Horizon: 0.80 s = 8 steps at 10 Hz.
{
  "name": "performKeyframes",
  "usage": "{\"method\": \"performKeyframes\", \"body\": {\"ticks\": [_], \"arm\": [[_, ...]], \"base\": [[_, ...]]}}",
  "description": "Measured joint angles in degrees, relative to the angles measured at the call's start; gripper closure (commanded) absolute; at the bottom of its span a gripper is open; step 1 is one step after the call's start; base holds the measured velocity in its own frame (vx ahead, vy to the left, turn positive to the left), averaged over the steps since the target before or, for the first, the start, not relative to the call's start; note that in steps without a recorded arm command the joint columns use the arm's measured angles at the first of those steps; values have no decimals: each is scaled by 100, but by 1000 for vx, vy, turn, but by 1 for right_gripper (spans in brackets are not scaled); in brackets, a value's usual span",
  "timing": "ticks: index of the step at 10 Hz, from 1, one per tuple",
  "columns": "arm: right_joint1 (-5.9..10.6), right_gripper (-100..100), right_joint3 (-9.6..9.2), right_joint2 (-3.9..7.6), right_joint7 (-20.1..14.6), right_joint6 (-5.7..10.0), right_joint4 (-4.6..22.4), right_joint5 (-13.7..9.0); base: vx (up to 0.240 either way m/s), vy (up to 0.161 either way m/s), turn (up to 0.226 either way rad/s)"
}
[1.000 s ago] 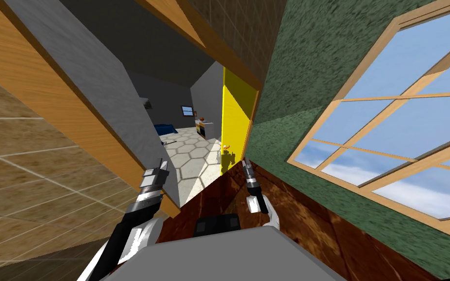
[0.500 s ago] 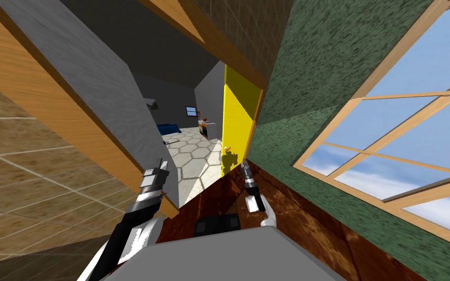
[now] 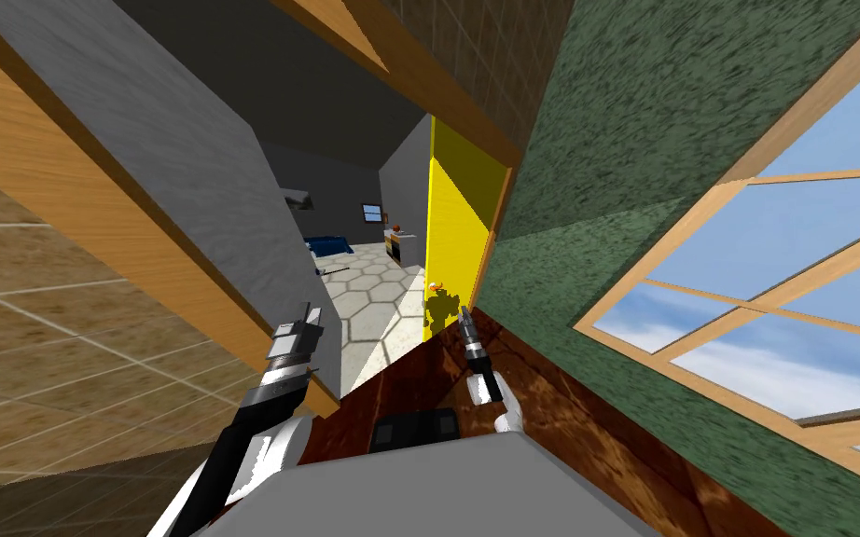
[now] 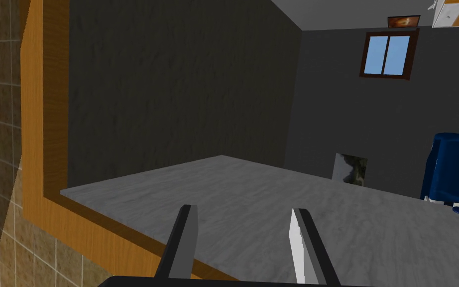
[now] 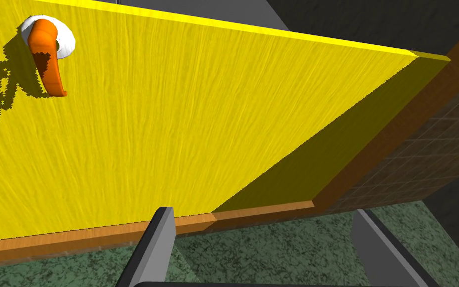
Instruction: Push the door open
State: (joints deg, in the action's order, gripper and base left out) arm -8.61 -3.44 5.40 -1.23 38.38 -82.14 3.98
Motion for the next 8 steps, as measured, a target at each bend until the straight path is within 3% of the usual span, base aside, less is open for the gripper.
{"method": "performKeyframes", "body": {"ticks": [8], "arm": [[522,-100,-13,-19,-17,180,1202,-35]], "base": [[71,-92,105]]}}
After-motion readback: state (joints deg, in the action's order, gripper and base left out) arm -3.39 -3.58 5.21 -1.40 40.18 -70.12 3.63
